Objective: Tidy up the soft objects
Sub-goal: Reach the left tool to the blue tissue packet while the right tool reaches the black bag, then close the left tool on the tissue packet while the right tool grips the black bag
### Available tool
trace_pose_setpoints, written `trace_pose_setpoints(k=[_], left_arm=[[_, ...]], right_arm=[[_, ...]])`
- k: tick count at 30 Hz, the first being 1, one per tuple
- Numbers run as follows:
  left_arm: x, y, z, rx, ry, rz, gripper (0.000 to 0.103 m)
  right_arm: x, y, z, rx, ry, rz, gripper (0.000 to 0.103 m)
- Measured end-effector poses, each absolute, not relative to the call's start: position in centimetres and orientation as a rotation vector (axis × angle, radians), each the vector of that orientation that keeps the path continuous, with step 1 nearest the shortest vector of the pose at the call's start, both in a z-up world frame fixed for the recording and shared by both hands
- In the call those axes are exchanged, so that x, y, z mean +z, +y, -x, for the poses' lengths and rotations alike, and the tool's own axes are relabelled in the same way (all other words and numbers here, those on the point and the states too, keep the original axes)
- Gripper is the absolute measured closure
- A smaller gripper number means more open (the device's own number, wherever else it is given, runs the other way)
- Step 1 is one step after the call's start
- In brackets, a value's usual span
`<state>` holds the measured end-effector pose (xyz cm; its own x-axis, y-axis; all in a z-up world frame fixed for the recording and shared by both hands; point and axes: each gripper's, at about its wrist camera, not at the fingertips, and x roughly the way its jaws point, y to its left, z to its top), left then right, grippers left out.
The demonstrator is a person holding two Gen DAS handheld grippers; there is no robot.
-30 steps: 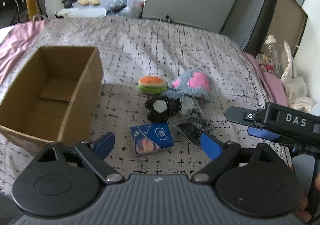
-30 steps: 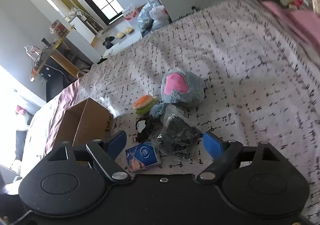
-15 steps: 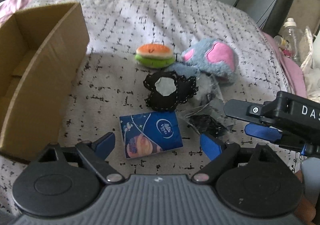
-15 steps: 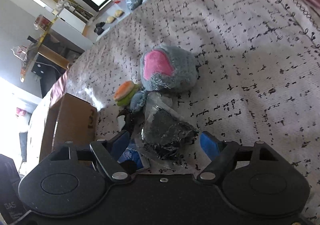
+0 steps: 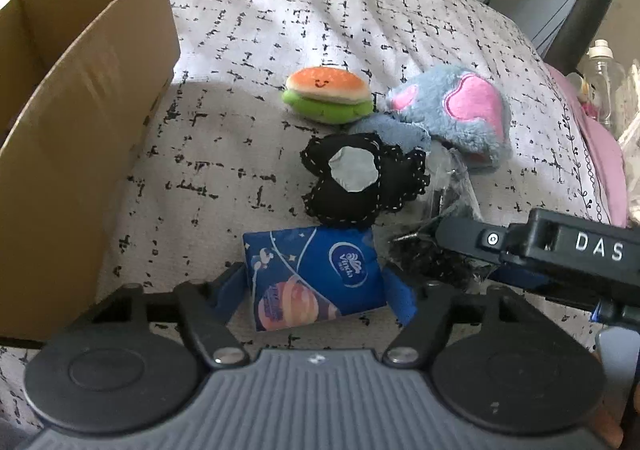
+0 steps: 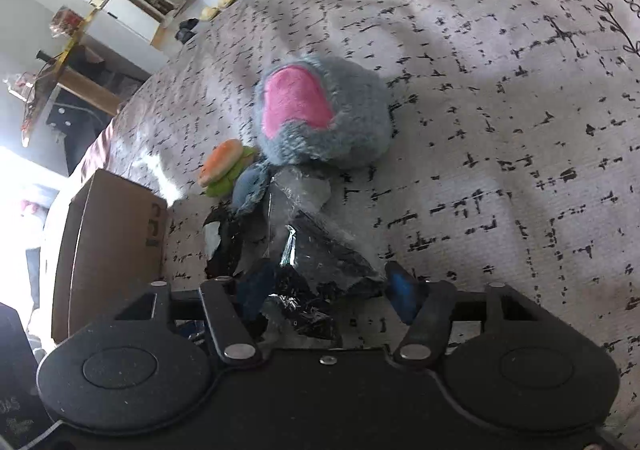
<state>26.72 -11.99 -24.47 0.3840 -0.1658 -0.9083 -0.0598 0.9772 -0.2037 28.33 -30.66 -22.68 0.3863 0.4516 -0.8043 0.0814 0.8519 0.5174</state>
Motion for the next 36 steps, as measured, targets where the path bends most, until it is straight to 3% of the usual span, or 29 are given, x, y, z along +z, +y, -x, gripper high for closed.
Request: trace_pose_setpoints(k=[1, 5, 22, 36], left_arm=[[-24.2, -12.0, -26.6, -0.071, 1.170, 0.211, 0.033], [-22.7, -11.6, -25.8, -0.070, 1.137, 0.221, 0.034], [-12.2, -10.2, -20.6, -0.074, 0.940, 0.216, 0.034], [-8.7, -5.7, -17.8, -0.032, 0.854, 0.253, 0.034]], right_arm=[[-22.6, -30.6, -28.2, 0.252, 1.160, -0.521, 0.056], [-21.9, -31.3, -27.7, 0.234, 1.126, -0.529, 0.070], [-14.6, -32.0, -23.3, 0.248, 0.949, -0.543, 0.070], [-10.6, -28.1, -21.5, 0.324, 0.866, -0.501, 0.070]])
